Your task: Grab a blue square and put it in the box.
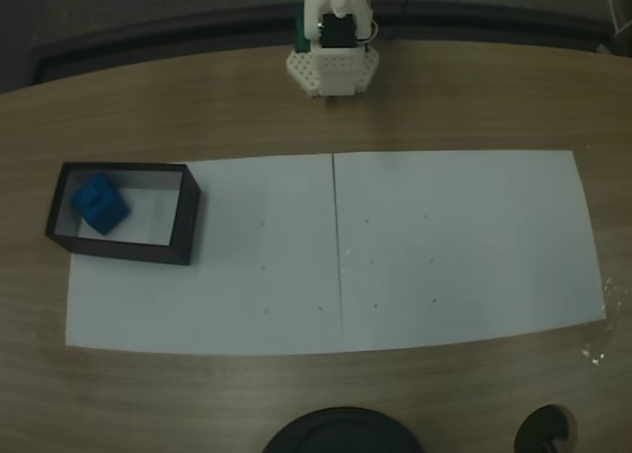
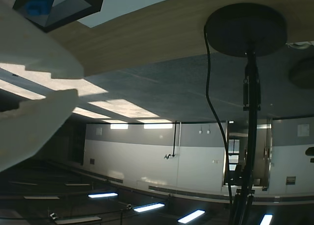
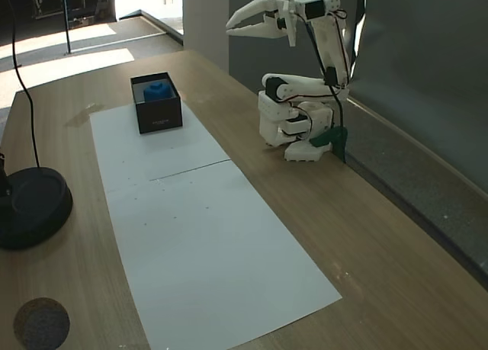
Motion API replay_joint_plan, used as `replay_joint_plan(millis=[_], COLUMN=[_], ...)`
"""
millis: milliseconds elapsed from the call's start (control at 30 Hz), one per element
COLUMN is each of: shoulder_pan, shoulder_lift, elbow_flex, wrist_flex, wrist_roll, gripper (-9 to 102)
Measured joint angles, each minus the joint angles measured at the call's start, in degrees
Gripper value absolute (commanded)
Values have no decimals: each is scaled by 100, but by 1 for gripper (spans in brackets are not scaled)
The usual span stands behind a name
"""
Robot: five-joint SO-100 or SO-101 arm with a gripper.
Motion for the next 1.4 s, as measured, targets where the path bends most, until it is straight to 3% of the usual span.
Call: replay_joint_plan(millis=[400,633,1100,1400], shoulder_pan=[-9,501,457,466], shoulder_lift=[378,378,378,378], elbow_flex=[2918,4526,5880,5625], wrist_flex=[-1951,-2681,-2681,-905], wrist_roll=[9,9,44,44], gripper=[0,0,0,0])
